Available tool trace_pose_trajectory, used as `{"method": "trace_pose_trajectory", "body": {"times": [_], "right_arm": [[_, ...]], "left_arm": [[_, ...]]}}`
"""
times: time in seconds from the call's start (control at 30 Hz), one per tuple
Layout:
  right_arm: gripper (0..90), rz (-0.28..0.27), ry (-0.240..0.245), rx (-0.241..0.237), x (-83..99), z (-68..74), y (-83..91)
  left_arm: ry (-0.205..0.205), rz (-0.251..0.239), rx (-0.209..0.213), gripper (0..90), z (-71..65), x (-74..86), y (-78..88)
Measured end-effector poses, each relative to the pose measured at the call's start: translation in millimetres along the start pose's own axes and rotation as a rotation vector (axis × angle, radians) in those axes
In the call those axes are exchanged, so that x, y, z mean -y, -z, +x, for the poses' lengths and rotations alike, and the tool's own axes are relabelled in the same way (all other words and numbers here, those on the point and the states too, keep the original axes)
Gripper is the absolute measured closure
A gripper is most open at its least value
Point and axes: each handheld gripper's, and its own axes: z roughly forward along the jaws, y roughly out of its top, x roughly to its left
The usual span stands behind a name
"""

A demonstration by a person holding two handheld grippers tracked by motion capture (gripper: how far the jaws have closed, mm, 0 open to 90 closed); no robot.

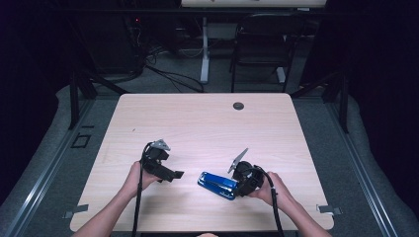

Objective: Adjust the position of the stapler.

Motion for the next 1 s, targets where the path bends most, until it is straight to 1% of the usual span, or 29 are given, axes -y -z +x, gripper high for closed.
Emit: {"method": "trace_pose_trajectory", "body": {"times": [0.03,0.13,0.17,0.2,0.23,0.27,0.3,0.37,0.4,0.43,0.5,0.53,0.57,0.6,0.63,0.7,0.73,0.77,0.8,0.83,0.87,0.9,0.93,1.0], "right_arm": [[66.9,0.001,0.001,0.006,0.0,0.8,0.1],[67.3,0.016,0.032,0.036,-0.8,4.0,0.7],[67.4,0.027,0.05,0.045,-1.4,4.1,1.3],[67.5,0.025,0.061,0.048,-1.6,4.7,1.0],[71.0,0.037,0.083,0.059,-2.1,4.7,1.2],[76.6,0.046,0.111,0.09,-1.3,5.3,0.2],[76.6,0.056,0.117,0.118,-1.4,4.1,1.2],[76.1,0.047,0.116,0.102,-0.8,-1.5,1.9],[75.8,0.048,0.119,0.083,-1.0,-4.0,2.4],[75.1,0.036,0.107,0.074,-0.3,-4.5,1.4],[72.6,0.035,0.095,0.081,-0.3,-5.1,1.9],[71.2,0.025,0.085,0.07,0.4,-5.8,2.2],[67.2,0.029,0.081,0.064,0.5,-6.4,3.1],[64.8,0.01,0.052,0.039,1.2,-6.7,2.5],[61.7,0.009,0.041,0.027,1.0,-6.4,3.2],[54.5,-0.003,0.01,0.012,0.4,-4.0,2.1],[53.1,-0.008,-0.009,0.011,-0.3,-3.2,2.1],[52.4,-0.007,-0.015,0.015,-0.5,-3.0,1.5],[51.9,-0.016,-0.031,0.008,-1.0,-2.8,1.0],[52.9,-0.013,-0.041,0.011,-1.7,-3.3,1.0],[55.9,-0.01,-0.04,0.026,-2.0,-3.7,0.9],[58.8,-0.026,-0.054,0.027,-1.9,-3.7,0.1],[61.7,-0.03,-0.058,0.038,-2.3,-4.4,0.5],[64.1,-0.031,-0.039,0.051,-3.5,-4.7,-0.4]], "left_arm": [[-0.003,0.004,-0.001,0.0,-0.7,-0.2,-0.8],[-0.014,0.014,0.0,0.0,-2.0,-0.4,-1.9],[-0.015,0.013,0.0,0.0,-2.0,-0.4,-1.7],[-0.014,0.011,-0.001,0.0,-1.8,-0.3,-1.6],[-0.013,0.011,-0.002,0.0,-1.3,-0.3,-1.6],[-0.011,0.011,-0.004,0.0,-0.9,-0.2,-1.8],[-0.008,0.011,-0.002,0.0,-0.6,-0.1,-2.1],[-0.007,0.015,-0.002,0.0,-0.3,-0.2,-3.0],[-0.008,0.015,-0.002,0.1,-0.4,-0.2,-3.2],[-0.008,0.015,-0.001,0.1,-0.8,-0.4,-3.3],[-0.011,0.015,0.001,0.1,-1.4,-0.5,-2.9],[-0.011,0.016,0.002,0.1,-1.4,-0.5,-3.0],[-0.009,0.018,0.002,0.1,-1.4,-0.4,-3.2],[-0.011,0.018,0.001,0.1,-1.3,-0.3,-3.1],[-0.012,0.018,0.001,0.1,-1.3,-0.3,-3.0],[-0.013,0.017,0.003,0.1,-1.3,-0.4,-2.5],[-0.015,0.017,0.003,0.1,-1.3,-0.4,-2.3],[-0.018,0.017,0.003,0.1,-1.2,-0.4,-2.2],[-0.018,0.016,0.004,0.1,-1.3,-0.4,-2.1],[-0.018,0.017,0.003,0.1,-1.3,-0.5,-2.1],[-0.017,0.016,0.002,0.1,-1.5,-0.5,-2.2],[-0.019,0.016,0.003,0.1,-1.4,-0.6,-2.1],[-0.018,0.018,0.003,0.1,-1.4,-0.6,-2.3],[-0.015,0.019,0.004,0.1,-1.4,-0.4,-2.7]]}}
